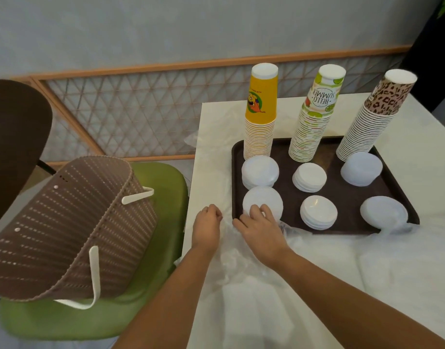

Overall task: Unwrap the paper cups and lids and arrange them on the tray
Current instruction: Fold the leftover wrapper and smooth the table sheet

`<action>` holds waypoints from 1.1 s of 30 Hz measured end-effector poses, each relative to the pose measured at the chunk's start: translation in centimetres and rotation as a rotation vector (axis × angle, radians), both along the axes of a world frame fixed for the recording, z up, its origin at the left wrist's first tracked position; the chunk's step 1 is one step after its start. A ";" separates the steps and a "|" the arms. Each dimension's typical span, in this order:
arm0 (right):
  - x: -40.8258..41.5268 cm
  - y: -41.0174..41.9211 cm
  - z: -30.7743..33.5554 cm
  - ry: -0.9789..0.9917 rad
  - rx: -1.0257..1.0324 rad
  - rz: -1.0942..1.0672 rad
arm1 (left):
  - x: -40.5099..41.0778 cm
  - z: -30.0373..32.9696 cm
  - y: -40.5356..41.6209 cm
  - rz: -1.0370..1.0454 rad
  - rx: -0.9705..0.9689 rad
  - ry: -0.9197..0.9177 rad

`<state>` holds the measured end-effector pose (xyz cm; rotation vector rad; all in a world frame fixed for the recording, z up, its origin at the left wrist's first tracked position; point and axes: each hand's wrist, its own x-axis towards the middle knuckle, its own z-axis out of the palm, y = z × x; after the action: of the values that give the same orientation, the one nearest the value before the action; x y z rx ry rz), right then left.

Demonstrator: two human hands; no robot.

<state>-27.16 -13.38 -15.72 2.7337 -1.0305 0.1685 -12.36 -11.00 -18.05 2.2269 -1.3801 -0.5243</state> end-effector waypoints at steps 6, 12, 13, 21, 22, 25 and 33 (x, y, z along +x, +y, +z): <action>0.1 -0.1 0.6 0.047 0.010 0.035 | 0.1 0.9 0.2 0.084 -0.037 0.048; 0.3 -0.1 0.5 0.053 -0.020 0.065 | -0.3 1.6 0.4 -0.151 0.353 -0.429; 0.4 -0.1 0.5 0.055 -0.023 0.068 | -0.3 1.9 0.1 -0.162 0.366 -0.412; 0.4 0.0 0.1 0.019 0.020 0.051 | -0.6 7.3 0.5 -0.139 0.210 -0.083; 0.3 0.0 0.1 0.036 0.048 0.053 | -0.3 8.2 0.7 -0.140 0.200 -0.072; 0.1 -0.3 -0.4 0.064 0.063 0.052 | 0.5 10.7 1.4 -0.146 0.166 -0.031; 0.1 0.5 1.6 0.105 0.081 0.001 | 1.8 19.5 4.5 -0.189 -0.064 0.000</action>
<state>-27.10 -12.91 -14.12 2.7814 -1.0292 -0.0168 -10.52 -6.55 1.42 2.0573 -1.5948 -0.5365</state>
